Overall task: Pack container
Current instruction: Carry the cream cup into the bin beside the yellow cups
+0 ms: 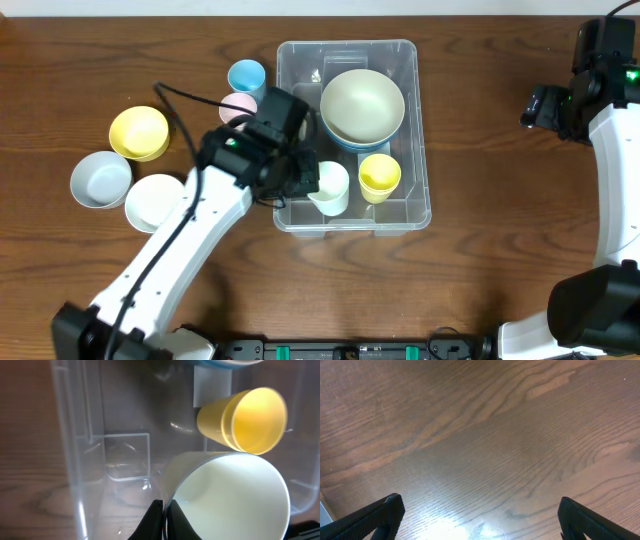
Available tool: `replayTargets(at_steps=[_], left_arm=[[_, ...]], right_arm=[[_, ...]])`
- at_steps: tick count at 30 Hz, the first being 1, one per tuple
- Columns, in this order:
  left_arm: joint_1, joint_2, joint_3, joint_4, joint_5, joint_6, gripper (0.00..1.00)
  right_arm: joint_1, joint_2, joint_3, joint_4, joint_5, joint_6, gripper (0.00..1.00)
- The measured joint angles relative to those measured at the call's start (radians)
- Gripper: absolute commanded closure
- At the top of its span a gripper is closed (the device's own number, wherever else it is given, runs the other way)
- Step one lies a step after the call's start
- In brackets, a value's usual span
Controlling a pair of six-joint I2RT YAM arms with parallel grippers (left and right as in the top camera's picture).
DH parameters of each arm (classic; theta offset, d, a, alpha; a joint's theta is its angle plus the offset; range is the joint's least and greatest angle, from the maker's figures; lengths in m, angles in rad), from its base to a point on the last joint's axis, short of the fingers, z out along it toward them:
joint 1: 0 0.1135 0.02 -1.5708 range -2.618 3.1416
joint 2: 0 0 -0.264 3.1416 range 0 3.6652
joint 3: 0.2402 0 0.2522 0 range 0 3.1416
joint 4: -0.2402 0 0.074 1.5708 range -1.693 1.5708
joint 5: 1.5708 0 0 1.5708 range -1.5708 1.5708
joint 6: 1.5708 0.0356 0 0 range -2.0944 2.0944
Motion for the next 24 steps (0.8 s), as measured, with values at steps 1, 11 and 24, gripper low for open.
replayTargets(at_steps=[1,11,24], left_arm=[[-0.006,0.014,0.0,0.003,0.0,0.0,0.94],[-0.082,0.077,0.0,0.051,-0.032,0.0,0.94],[-0.108,0.086,0.0,0.052,-0.119,0.0,0.94]], right_arm=[[0.0,0.0,0.0,0.0,0.0,0.0,0.01],[0.0,0.0,0.0,0.0,0.0,0.0,0.01],[0.0,0.0,0.0,0.0,0.0,0.0,0.01]])
